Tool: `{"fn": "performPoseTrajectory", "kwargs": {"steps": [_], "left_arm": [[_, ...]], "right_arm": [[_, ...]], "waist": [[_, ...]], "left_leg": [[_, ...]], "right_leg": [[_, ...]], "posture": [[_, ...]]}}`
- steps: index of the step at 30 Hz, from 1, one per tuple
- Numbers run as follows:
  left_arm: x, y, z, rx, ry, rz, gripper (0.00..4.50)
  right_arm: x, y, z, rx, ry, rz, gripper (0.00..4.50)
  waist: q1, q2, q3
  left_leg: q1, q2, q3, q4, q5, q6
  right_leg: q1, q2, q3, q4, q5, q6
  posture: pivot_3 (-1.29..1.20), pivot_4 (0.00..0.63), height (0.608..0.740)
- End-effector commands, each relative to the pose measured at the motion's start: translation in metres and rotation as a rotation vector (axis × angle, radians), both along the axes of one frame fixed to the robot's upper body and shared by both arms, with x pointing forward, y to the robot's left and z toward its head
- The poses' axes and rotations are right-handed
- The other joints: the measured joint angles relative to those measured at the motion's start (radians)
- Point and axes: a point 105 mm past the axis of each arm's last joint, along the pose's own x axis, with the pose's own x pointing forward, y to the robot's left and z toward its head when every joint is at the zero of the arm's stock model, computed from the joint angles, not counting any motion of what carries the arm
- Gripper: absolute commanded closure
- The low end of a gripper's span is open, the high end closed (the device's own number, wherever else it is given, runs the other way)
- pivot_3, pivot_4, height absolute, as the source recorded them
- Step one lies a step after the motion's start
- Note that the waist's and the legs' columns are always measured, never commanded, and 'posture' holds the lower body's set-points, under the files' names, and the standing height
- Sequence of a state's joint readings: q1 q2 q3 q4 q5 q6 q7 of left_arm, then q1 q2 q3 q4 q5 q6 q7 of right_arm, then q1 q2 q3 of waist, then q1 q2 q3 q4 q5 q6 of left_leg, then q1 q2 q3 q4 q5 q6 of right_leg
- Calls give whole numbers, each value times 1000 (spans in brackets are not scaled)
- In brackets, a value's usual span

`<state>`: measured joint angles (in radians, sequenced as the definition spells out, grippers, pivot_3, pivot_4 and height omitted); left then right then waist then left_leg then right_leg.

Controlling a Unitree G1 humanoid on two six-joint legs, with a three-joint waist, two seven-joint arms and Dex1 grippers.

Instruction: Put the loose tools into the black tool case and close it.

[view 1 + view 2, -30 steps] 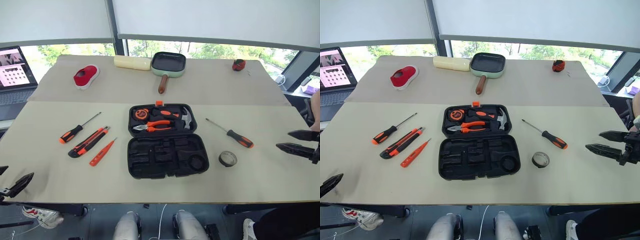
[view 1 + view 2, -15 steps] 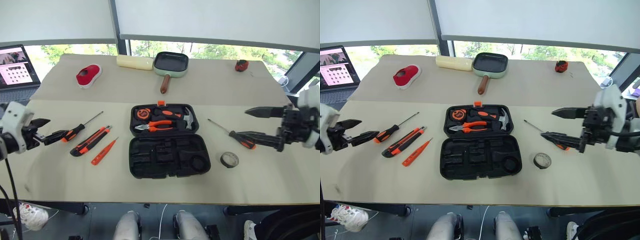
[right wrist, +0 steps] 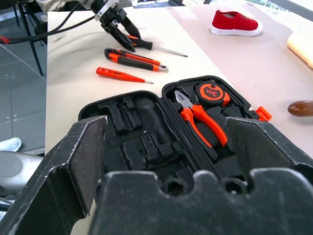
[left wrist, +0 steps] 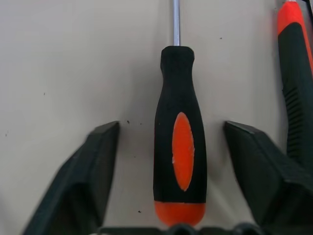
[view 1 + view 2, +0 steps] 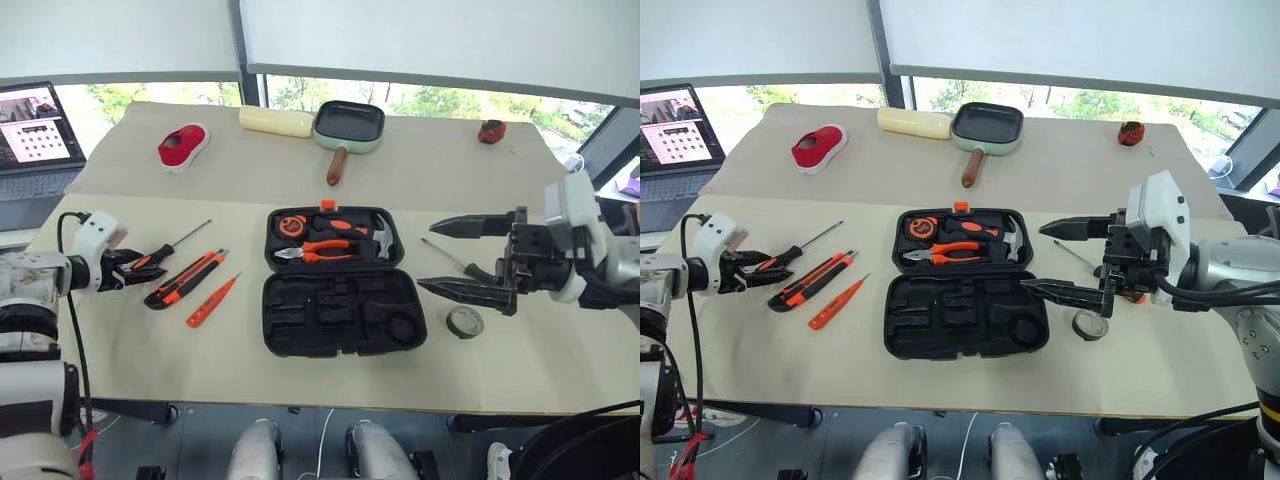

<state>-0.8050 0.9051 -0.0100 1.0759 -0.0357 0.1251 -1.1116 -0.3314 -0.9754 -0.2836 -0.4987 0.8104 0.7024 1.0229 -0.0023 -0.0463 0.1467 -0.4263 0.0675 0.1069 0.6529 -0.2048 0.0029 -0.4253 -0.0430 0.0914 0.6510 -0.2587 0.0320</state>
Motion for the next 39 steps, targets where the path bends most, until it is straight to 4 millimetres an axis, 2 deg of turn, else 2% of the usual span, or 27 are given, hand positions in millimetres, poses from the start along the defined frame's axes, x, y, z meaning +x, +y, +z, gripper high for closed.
{"fn": "performPoseTrajectory", "kwargs": {"steps": [1, 3, 4, 6, 8, 11, 14, 15, 18, 21, 24, 27, 29, 34, 39], "left_arm": [[-2, 5, -6, 45, 22, 5, 2566], [-2, 4, -6, 32, 14, 2, 3380], [-1, 3, -4, 19, 5, -4, 3586], [4, -7, 8, -14, -45, -49, 3605], [14, -31, 33, -62, -131, -160, 3605], [24, -85, 80, -100, -272, -398, 3605], [18, -140, 99, -88, -287, -641, 3605], [14, -157, 99, -65, -276, -719, 3605], [3, -195, 87, 18, -233, -893, 3605], [0, -219, 74, 54, -198, -956, 3605], [-15, -240, 51, 97, -81, -1030, 3605], [-18, -246, 41, 126, -42, -1013, 3605], [-13, -248, 36, 132, -31, -955, 3605], [-12, -246, 22, 188, -1, -929, 3605], [-8, -246, 21, 193, -4, -913, 3605]], "right_arm": [[-5, 0, 7, 9, -37, 1, 0], [-5, -3, 4, 7, -31, -13, 0], [-5, -4, 3, 5, -28, -22, 0], [-4, -9, -2, -2, -20, -54, 0], [-4, -15, -8, -7, -7, -94, 0], [-7, -21, -19, -10, 25, -137, 0], [-12, -25, -30, -18, 52, -169, 0], [-13, -27, -34, -24, 59, -186, 0], [-14, -34, -46, -41, 69, -241, 0], [-15, -39, -52, -39, 78, -280, 0], [-17, -43, -57, -36, 79, -309, 0], [-17, -43, -58, -26, 75, -322, 0], [-16, -42, -58, -18, 73, -327, 0], [-15, -40, -57, 3, 65, -338, 0], [-15, -41, -56, 16, 59, -346, 0]], "waist": [[0, 0, 0], [0, 0, 0], [-1, 0, 0], [-1, 0, 0], [-1, 0, 0], [15, -2, 1], [24, -3, 1], [25, -2, 1], [16, 0, 0], [5, 1, 0], [-8, 1, 0], [-12, 1, 0], [-10, 1, 0], [-8, 1, 0], [-8, 1, 0]], "left_leg": [[0, 0, 0, 1, 0, 0], [0, 0, -1, 2, 0, 0], [0, 0, -1, 3, 0, 0], [0, 0, -1, 6, 0, 0], [0, 0, -2, 7, 0, 0], [-4, 0, -4, 10, 0, 0], [-10, -1, -11, 16, 0, 0], [-11, -1, -13, 17, 0, 1], [-11, -2, -14, 19, -1, 1], [-10, -2, -16, 19, -1, 1], [-11, -2, -18, 20, -1, 1], [-11, -2, -19, 20, -1, 1], [-11, -2, -19, 21, -1, 1], [-11, -2, -20, 23, -1, 1], [-11, -2, -21, 23, -1, 1]], "right_leg": [[0, 0, 0, 1, 0, 0], [0, 0, 0, 4, 0, 0], [0, 0, 0, 5, 0, 0], [0, 0, 0, 7, 0, 0], [0, 0, 0, 8, 0, 0], [0, 0, -3, 9, 0, 1], [0, 0, -8, 8, 0, 1], [0, 0, -9, 8, 0, 2], [1, 0, -9, 8, 0, 2], [2, 1, -9, 9, 0, 2], [2, 1, -9, 11, 0, 2], [2, 1, -9, 11, -1, 3], [2, 1, -10, 12, -1, 3], [3, 1, -10, 12, -1, 3], [3, 1, -10, 12, -1, 3]], "posture": [[0, 150, 740], [0, 150, 740], [0, 150, 740], [0, 150, 740], [0, 150, 740], [0, 150, 740], [0, 150, 740], [0, 150, 740], [0, 150, 740], [0, 150, 740], [0, 150, 740], [0, 150, 740], [0, 150, 740], [0, 150, 740], [0, 150, 740]]}}
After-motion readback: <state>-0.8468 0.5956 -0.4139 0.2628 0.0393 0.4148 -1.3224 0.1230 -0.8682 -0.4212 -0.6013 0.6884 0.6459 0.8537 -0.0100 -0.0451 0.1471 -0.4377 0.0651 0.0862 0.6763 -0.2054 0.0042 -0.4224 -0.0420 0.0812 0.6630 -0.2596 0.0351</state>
